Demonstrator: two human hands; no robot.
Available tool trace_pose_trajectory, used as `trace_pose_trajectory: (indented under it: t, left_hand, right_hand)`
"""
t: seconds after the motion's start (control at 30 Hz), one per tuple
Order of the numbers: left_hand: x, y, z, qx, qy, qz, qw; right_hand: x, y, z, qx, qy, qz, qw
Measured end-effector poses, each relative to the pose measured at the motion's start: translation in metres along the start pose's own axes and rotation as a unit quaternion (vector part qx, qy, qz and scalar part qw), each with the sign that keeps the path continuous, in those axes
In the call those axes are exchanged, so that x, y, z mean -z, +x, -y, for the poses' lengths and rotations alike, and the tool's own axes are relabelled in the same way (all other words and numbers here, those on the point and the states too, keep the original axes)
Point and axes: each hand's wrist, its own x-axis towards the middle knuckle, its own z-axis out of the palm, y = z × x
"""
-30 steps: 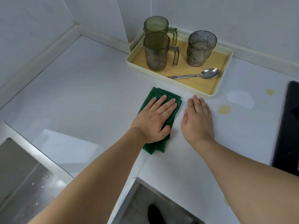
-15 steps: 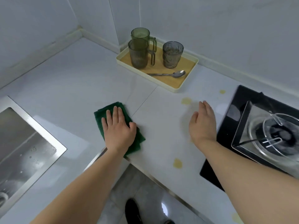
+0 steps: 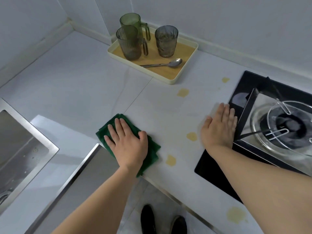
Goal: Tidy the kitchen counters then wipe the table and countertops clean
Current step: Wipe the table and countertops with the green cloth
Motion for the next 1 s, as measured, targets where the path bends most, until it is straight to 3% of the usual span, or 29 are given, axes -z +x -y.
trace_pose_trajectory:
  t: [0.27, 0.47, 0.63, 1.0]
  left_hand:
    - [0.004, 0.028, -0.008, 0.079, -0.007, -0.016, 0.997]
    - [-0.009, -0.047, -0.045, 0.132, -0.034, -0.008, 0.991]
    - [-0.028, -0.121, -0.082, 0.112, -0.039, 0.033, 0.992]
    - [-0.023, -0.065, -0.068, 0.127, -0.051, 0.023, 0.99]
  right_hand:
    - [-0.001, 0.001, -0.001, 0.002, 0.004, 0.014, 1.0]
    - [0.001, 0.001, -0.001, -0.004, 0.042, 0.009, 0.999]
    - [0.004, 0.0, -0.001, -0.012, 0.046, 0.013, 0.999]
    - [0.0, 0.002, 0.0, -0.012, -0.005, 0.02, 1.0]
